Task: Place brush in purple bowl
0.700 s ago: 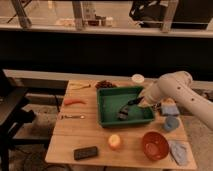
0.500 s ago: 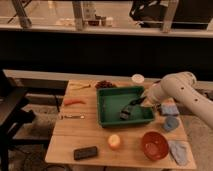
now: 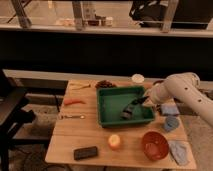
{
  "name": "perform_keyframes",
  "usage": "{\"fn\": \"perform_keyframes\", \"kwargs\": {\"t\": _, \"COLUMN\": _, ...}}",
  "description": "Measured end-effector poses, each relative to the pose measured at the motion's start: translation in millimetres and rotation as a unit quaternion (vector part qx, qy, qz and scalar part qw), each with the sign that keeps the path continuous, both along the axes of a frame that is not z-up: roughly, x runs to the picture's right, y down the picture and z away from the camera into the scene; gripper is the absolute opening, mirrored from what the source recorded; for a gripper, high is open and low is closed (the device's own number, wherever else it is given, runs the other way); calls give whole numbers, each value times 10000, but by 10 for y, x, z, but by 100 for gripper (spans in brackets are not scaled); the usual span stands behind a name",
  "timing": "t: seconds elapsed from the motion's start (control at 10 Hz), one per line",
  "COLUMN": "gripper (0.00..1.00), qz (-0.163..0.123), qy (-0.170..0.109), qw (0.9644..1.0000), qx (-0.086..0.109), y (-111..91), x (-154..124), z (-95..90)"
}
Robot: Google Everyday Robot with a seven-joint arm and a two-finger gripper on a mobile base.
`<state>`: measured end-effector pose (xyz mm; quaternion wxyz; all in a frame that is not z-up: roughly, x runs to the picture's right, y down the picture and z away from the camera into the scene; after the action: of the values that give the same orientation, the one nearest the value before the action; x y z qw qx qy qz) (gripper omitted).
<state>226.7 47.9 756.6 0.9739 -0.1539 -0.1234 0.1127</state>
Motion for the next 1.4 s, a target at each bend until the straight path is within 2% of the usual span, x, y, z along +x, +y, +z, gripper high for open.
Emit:
{"fn": "perform_keyframes", "kwargs": {"t": 0.3, "gripper": 1, "qz": -57, "qy": -74, "qw": 9994, "qx": 319, "y": -234, "x": -45, "z": -205}}
{"fn": "perform_keyframes", "kwargs": {"t": 0.6, "gripper": 1, "qz": -30, "qy": -33, "qw": 9982, "qx": 600, "y": -473, "x": 91, "z": -374}}
{"fn": "perform_keyframes", "kwargs": {"t": 0.9, "gripper": 1, "qz": 91, "qy": 95, "qw": 9959, "qx": 892, "y": -826, "x": 505, "z": -570}}
{"fn": "perform_keyframes", "kwargs": {"t": 1.1, "gripper": 1, "qz": 105, "qy": 297, "qw": 9930, "qx": 1138, "y": -1133, "x": 816, "z": -709}}
{"fn": "perform_keyframes", "kwargs": {"t": 1.4, "gripper": 1, "qz": 35, "qy": 542, "qw": 9888, "qx": 1391, "y": -1426, "x": 1018, "z": -801}}
